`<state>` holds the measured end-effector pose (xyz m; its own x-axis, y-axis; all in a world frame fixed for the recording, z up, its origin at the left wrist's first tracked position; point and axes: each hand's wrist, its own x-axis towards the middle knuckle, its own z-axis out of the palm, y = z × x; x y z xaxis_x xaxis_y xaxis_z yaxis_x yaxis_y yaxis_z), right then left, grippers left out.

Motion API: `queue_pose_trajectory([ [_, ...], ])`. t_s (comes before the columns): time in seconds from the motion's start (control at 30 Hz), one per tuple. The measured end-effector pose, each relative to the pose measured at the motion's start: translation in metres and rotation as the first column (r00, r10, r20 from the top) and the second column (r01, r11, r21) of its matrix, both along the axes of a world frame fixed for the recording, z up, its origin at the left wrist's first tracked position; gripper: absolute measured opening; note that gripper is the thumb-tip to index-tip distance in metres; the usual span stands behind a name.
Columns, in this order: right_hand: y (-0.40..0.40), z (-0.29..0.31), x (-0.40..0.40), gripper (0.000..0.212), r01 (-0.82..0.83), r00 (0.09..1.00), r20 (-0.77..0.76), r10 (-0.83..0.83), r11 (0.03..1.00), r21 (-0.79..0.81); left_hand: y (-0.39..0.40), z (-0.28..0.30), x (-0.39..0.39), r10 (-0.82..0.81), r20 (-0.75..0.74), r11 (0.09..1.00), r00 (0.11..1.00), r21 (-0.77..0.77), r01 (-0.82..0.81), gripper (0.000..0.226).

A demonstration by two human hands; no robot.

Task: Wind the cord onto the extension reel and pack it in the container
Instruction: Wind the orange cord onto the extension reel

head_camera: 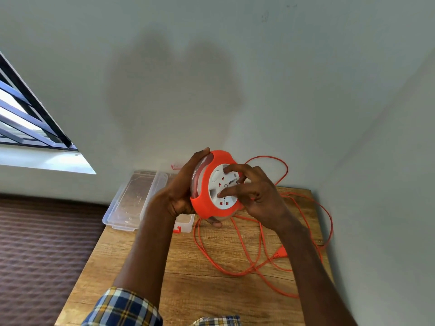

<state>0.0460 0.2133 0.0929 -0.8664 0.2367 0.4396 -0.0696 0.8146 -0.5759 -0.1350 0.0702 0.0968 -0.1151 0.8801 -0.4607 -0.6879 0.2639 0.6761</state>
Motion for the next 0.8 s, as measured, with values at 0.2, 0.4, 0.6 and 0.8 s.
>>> queue_pose_trajectory([
  [0.2,-0.005,-0.008,0.001,0.049,0.017,0.999,0.041,-0.019,0.999,0.041,0.002,-0.003,0.003,-0.042,0.003,0.999,0.999,0.0,0.042,0.075],
  [0.4,-0.014,-0.007,-0.003,0.046,0.212,0.977,0.032,-0.211,0.977,-0.023,0.007,0.003,0.003,-0.02,0.016,1.0,1.0,0.021,0.02,0.077],
  [0.6,-0.032,-0.002,-0.019,0.065,0.423,0.899,0.005,-0.438,0.866,-0.268,0.009,0.005,0.007,0.075,0.016,0.997,0.997,0.026,-0.075,0.075],
  [0.8,-0.013,-0.005,-0.007,0.033,0.297,0.952,-0.041,-0.303,0.948,-0.114,-0.002,0.004,0.003,0.149,-0.003,0.988,0.989,0.024,-0.149,0.068],
])
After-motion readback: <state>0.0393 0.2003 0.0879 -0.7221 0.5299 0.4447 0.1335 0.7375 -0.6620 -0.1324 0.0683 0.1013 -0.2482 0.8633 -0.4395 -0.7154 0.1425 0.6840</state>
